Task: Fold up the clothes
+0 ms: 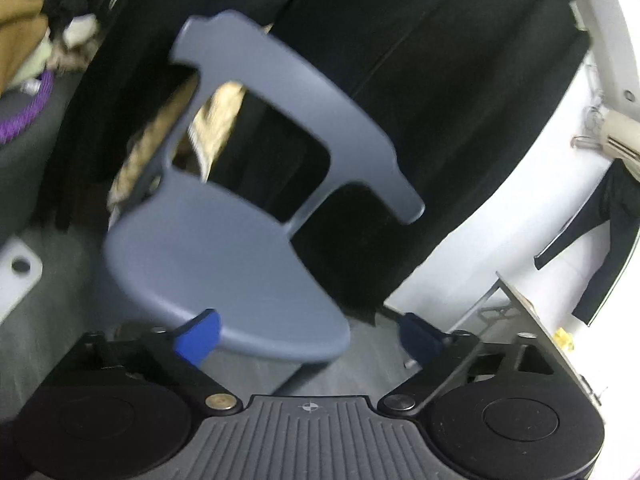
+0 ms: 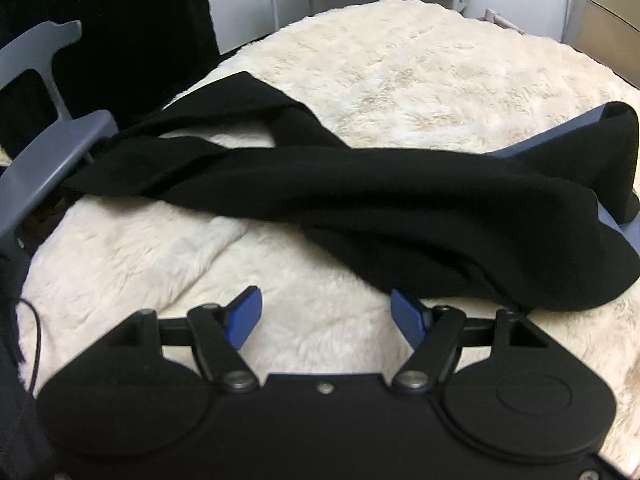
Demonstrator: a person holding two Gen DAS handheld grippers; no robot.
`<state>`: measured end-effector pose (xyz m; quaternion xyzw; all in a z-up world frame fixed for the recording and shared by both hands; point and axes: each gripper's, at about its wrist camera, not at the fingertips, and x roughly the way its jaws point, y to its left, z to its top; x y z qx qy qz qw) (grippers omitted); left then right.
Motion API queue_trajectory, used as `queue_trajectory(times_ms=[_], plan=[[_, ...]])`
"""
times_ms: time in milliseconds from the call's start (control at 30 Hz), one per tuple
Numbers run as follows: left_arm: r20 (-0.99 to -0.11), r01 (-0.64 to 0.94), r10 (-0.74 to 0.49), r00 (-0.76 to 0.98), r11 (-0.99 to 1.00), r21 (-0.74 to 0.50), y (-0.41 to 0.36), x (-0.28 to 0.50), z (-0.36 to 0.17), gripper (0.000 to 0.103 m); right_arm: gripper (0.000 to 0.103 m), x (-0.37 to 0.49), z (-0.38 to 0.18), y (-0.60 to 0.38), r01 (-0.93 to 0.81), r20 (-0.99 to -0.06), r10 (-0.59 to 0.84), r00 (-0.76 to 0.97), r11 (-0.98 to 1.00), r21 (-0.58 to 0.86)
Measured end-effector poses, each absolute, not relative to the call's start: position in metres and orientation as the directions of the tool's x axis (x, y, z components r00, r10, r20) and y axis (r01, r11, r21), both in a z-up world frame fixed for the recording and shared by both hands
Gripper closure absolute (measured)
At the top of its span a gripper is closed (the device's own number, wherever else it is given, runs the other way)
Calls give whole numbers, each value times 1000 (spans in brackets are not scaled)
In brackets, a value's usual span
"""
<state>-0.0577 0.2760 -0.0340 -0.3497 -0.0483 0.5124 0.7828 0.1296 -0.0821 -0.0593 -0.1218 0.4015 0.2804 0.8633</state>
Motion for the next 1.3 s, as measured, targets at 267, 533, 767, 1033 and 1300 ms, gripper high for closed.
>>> queue_trajectory(times_ms=[267, 533, 767, 1033, 1300], plan=[[-201, -815, 891, 407, 255, -520, 263, -54, -27, 0, 33, 140, -64, -104, -530, -762, 358, 540, 848, 22], [-198, -758, 850, 488, 300, -579, 269, -63, -26, 0, 33, 141, -76, -120, -488, -771, 330, 544, 872, 29], [-170, -593, 649, 742, 516, -618, 267, -53, -22, 0, 33, 144, -74, -148, -435, -735, 303, 606, 900, 13], [-236, -385, 304, 923, 733, -561, 244, -10, -24, 0, 33, 192, -54, -252, -93, -644, 193, 740, 978, 186], [-284, -384, 260, 923, 688, -616, 255, -11, -30, 0, 33, 277, -69, -302, 125, -683, 249, 686, 885, 448]])
